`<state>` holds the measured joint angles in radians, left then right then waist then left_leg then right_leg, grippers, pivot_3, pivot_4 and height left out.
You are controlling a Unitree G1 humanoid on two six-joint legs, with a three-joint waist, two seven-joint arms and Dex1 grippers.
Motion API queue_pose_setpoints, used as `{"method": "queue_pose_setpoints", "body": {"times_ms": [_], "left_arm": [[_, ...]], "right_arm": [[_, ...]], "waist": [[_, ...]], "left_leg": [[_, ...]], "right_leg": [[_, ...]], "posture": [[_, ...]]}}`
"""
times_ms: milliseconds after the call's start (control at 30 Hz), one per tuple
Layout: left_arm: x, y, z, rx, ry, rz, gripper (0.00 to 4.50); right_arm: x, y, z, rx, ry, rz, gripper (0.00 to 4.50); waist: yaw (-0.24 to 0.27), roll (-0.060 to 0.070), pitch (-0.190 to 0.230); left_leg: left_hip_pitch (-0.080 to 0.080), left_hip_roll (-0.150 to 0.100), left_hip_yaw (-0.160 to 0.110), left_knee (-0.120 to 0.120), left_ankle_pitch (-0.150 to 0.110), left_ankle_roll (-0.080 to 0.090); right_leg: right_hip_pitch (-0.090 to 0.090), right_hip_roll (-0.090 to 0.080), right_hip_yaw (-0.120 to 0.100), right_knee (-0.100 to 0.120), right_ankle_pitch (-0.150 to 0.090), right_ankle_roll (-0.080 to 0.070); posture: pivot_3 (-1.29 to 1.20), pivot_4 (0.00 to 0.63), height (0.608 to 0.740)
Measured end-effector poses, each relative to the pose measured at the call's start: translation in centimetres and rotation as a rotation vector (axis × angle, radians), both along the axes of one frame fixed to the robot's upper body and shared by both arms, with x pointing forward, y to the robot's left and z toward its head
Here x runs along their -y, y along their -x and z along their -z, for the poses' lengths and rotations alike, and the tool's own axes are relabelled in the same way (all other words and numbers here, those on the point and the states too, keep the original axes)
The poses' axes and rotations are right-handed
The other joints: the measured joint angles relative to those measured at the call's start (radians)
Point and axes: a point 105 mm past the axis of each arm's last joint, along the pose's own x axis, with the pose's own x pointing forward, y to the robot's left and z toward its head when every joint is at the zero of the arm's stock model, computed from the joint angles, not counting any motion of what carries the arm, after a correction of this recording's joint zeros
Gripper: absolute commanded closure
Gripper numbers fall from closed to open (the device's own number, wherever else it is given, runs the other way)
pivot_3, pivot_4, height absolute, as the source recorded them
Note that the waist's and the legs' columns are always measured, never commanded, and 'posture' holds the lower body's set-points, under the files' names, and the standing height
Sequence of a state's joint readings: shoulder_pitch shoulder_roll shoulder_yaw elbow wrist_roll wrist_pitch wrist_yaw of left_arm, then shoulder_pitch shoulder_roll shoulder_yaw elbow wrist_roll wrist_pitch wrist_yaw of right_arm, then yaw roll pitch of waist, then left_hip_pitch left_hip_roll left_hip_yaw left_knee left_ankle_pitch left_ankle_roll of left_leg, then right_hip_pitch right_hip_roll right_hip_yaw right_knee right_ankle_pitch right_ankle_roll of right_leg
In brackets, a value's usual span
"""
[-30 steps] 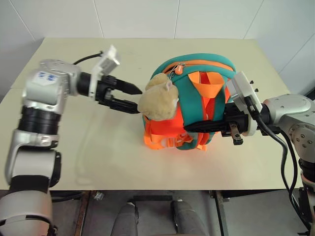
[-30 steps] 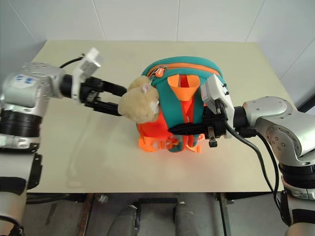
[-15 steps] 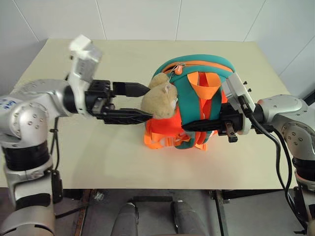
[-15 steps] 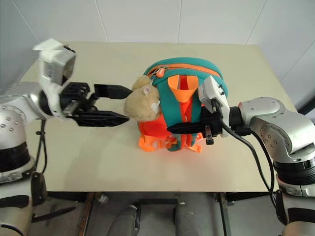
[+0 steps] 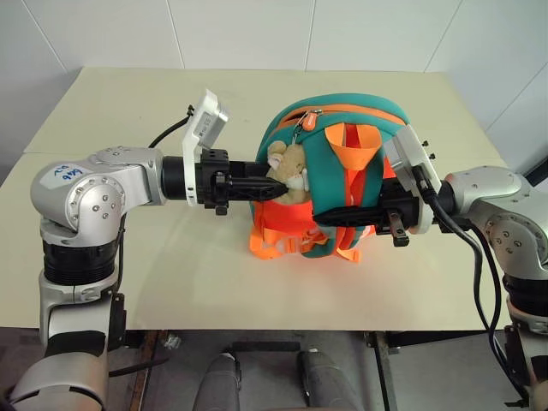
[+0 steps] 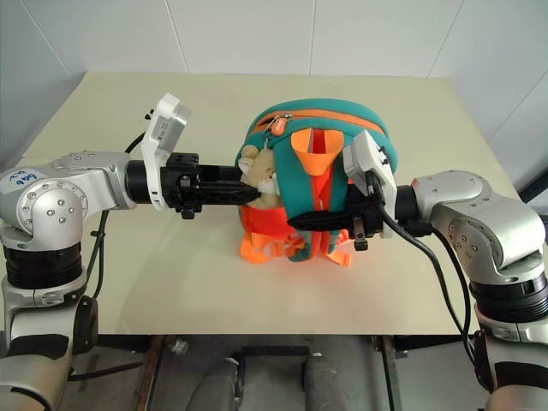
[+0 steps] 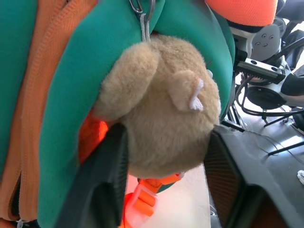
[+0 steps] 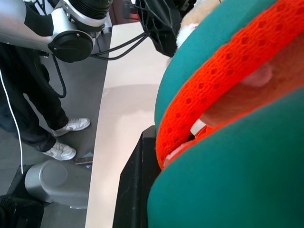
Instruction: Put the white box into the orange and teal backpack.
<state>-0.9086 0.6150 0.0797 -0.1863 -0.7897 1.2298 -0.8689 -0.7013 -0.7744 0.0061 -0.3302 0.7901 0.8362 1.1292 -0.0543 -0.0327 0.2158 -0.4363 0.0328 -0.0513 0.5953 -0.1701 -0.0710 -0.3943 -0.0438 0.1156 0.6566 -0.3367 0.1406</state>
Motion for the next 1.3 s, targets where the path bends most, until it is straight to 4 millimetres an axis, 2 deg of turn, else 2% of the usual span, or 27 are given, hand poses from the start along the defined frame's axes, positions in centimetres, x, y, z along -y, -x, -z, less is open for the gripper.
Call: {"method": "queue_pose_setpoints", "body": {"times_ms": [100, 167, 400, 633, 867, 1033, 1167, 1300], "left_arm": [[-0.4, 0.3, -0.6, -0.014, -0.011, 0.009, 3.95], [-0.8, 0.3, -1.3, -0.019, -0.004, 0.007, 4.24], [-3.4, -0.3, -3.2, -0.031, -0.004, -0.071, 4.32], [-6.8, -2.2, -3.0, -0.086, -0.005, -0.192, 4.32], [-8.6, -4.2, 0.4, -0.180, -0.100, -0.269, 4.33], [-9.0, -5.2, 4.5, -0.245, -0.249, -0.282, 4.33], [-8.9, -6.0, 7.3, -0.273, -0.338, -0.278, 4.33], [-8.4, -6.7, 9.2, -0.279, -0.381, -0.256, 4.33]], "right_arm": [[-0.3, 0.6, 0.1, 0.017, -0.073, -0.022, 4.50], [-0.3, 1.0, 0.2, 0.025, -0.092, -0.021, 4.50], [-0.4, 1.6, 0.5, 0.016, -0.124, -0.012, 4.50], [-0.6, 2.0, 0.9, 0.001, -0.136, -0.005, 4.50], [-0.7, 2.2, 1.0, -0.007, -0.144, -0.002, 4.50], [-0.7, 2.4, 1.1, -0.012, -0.149, -0.004, 4.50], [-0.7, 2.4, 1.1, -0.013, -0.150, -0.004, 4.50], [-0.6, 2.4, 1.1, -0.014, -0.142, 0.000, 4.50]], "waist": [[0.000, 0.000, 0.000], [0.001, 0.000, 0.000], [-0.001, 0.000, 0.000], [0.000, 0.000, 0.000], [0.000, 0.000, 0.000], [0.001, 0.000, 0.000], [0.003, 0.000, 0.000], [0.005, 0.000, 0.000]], "left_leg": [[-0.001, 0.000, 0.000, 0.000, 0.000, 0.000], [-0.001, 0.000, 0.000, 0.000, 0.000, 0.000], [0.000, 0.000, 0.000, -0.001, 0.000, 0.000], [-0.001, 0.000, 0.000, -0.002, 0.000, 0.000], [-0.001, 0.000, 0.000, -0.003, 0.000, 0.000], [-0.001, 0.000, 0.000, -0.004, 0.000, 0.000], [-0.001, 0.000, 0.000, -0.004, 0.000, 0.000], [-0.002, 0.000, 0.000, -0.004, 0.000, 0.000]], "right_leg": [[0.000, 0.000, 0.000, -0.001, 0.000, 0.000], [0.000, 0.000, 0.000, -0.001, 0.000, 0.000], [0.000, 0.000, 0.000, -0.001, 0.000, 0.000], [0.000, 0.000, -0.001, -0.002, 0.000, 0.000], [-0.001, 0.000, -0.001, -0.003, 0.000, -0.001], [-0.001, 0.000, -0.001, -0.003, -0.001, -0.002], [-0.001, 0.000, -0.001, -0.004, -0.001, -0.002], [-0.001, -0.001, -0.001, -0.004, -0.001, -0.001]], "posture": [[0.00, 0.150, 0.740], [0.00, 0.150, 0.740], [0.00, 0.150, 0.740], [0.00, 0.150, 0.740], [0.00, 0.150, 0.740], [0.00, 0.150, 0.740], [0.00, 0.150, 0.740], [0.00, 0.150, 0.740]]}}
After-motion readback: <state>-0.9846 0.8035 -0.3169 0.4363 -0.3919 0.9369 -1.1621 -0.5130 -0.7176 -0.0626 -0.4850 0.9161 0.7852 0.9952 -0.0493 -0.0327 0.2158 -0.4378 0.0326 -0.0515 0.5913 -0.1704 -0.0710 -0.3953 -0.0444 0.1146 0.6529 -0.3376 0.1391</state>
